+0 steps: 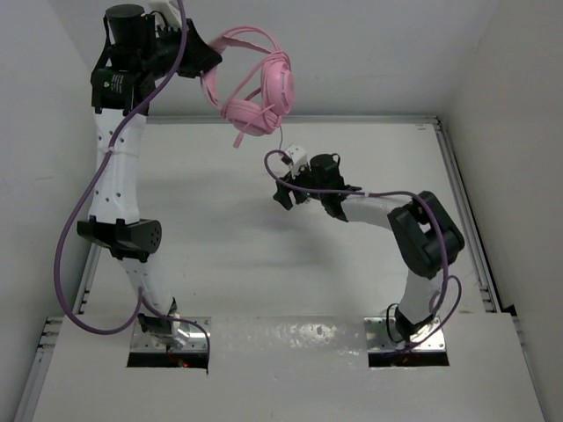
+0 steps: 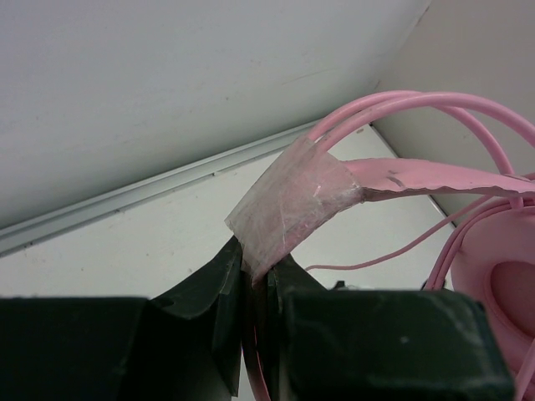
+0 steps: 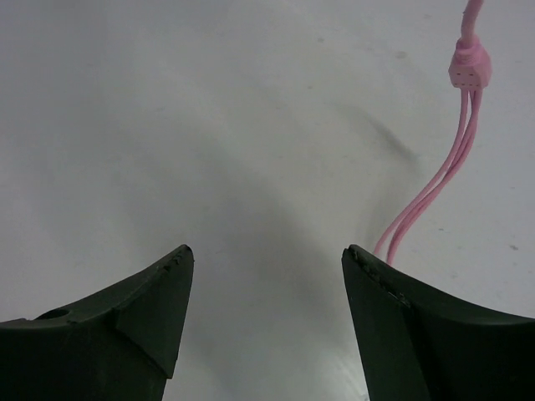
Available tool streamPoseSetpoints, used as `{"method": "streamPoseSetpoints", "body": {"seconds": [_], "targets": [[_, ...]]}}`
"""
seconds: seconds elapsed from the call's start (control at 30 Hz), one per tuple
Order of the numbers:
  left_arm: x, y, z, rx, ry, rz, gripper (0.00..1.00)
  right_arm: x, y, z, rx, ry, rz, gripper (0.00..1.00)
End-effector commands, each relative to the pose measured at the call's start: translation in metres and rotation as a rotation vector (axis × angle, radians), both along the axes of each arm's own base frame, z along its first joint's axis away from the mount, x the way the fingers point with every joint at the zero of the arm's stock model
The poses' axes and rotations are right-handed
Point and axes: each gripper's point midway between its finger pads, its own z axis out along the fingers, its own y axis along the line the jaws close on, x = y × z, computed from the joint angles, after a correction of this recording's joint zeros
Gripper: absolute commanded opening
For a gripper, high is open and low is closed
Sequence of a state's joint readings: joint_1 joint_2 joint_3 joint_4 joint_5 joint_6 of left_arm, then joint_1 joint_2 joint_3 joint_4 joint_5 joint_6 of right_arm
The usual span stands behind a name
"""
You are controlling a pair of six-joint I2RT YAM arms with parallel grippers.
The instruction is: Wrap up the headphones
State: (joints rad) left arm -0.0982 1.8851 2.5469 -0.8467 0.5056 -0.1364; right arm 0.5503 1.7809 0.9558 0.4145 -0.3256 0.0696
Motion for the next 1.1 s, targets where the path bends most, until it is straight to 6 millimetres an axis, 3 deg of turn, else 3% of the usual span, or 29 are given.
{"method": "streamPoseSetpoints", "body": {"seconds": [0.0,0.17,0.33,0.43,0.47,0.5,0.53,0.63,0.9,1.07], "targets": [[-0.011,-0.001,0.046,-0.069,-0.121,-0.012,0.0,0.057,-0.018,0.005,-0.123,-0.12,-0.156,0.71],[-0.012,-0.002,0.048,-0.075,-0.122,-0.014,0.0,0.079,-0.037,-0.005,-0.23,-0.089,-0.29,0.72],[-0.012,-0.003,0.049,-0.078,-0.128,-0.022,0.0,0.073,-0.05,-0.021,-0.263,0.016,-0.374,0.71],[-0.011,-0.002,0.048,-0.076,-0.123,-0.017,0.0,0.068,-0.046,-0.043,-0.274,0.099,-0.364,0.71],[-0.01,-0.002,0.047,-0.077,-0.122,-0.014,0.0,0.075,-0.033,-0.036,-0.242,0.117,-0.345,0.7],[-0.01,-0.002,0.048,-0.079,-0.123,-0.014,0.0,0.065,-0.035,-0.062,-0.294,0.205,-0.333,0.68],[-0.009,-0.002,0.047,-0.078,-0.123,-0.009,0.0,0.069,-0.026,-0.057,-0.28,0.221,-0.313,0.66],[-0.011,-0.001,0.047,-0.078,-0.12,-0.005,0.0,0.051,-0.022,-0.07,-0.288,0.293,-0.266,0.59],[-0.012,0.001,0.046,-0.066,-0.12,0.002,0.0,0.028,-0.029,-0.069,-0.329,0.249,-0.152,0.54],[-0.013,0.001,0.047,-0.065,-0.121,-0.002,0.0,0.035,-0.032,-0.051,-0.334,0.2,-0.112,0.53]]}}
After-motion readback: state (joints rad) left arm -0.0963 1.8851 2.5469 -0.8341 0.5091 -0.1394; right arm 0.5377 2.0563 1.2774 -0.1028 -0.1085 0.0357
